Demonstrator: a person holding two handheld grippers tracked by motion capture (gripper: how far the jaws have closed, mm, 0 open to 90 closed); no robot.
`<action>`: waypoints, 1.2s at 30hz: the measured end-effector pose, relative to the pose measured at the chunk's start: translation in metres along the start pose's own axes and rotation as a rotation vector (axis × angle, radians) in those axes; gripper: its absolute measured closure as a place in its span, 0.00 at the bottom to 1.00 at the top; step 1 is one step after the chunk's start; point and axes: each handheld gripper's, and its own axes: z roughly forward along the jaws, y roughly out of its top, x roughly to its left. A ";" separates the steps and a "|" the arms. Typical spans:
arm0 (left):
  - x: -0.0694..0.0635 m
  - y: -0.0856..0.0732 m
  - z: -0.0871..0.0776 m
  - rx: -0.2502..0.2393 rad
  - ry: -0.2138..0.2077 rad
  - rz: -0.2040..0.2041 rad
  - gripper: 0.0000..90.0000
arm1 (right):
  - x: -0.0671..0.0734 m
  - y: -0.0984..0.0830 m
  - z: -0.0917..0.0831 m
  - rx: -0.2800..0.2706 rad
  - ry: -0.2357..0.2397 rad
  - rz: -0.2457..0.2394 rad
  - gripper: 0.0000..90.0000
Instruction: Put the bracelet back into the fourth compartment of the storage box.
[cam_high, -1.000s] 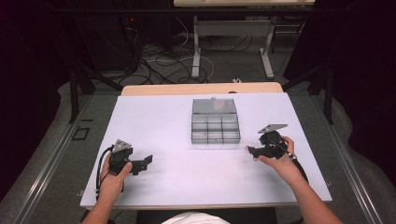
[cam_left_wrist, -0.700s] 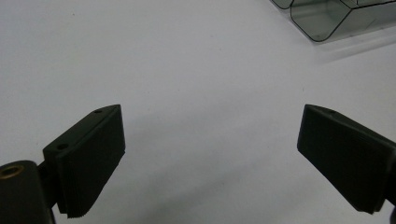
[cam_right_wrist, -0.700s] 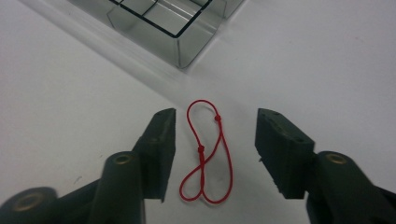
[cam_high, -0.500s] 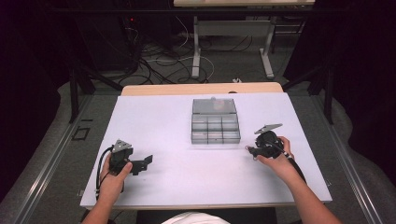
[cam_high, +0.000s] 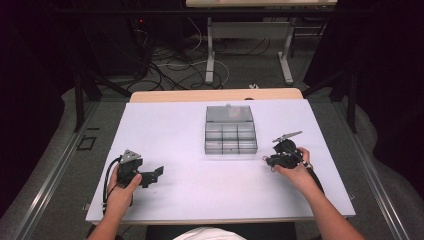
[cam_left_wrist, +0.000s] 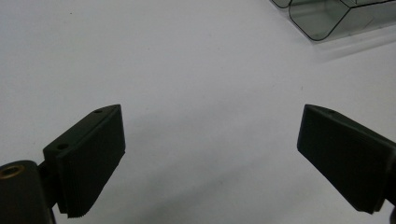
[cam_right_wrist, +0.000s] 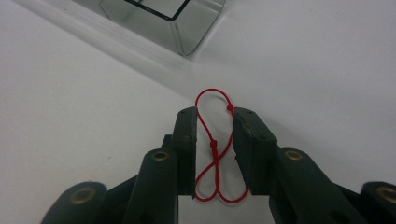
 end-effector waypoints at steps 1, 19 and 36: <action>0.000 0.000 0.000 0.001 0.000 0.001 0.09 | 0.000 0.000 0.001 -0.003 -0.002 0.010 0.79; 0.000 0.000 0.000 0.004 -0.001 0.001 0.09 | -0.002 0.000 0.009 0.034 0.019 0.041 0.88; 0.000 0.000 0.000 0.007 -0.001 0.002 0.09 | -0.001 -0.001 0.009 0.040 0.031 0.035 0.97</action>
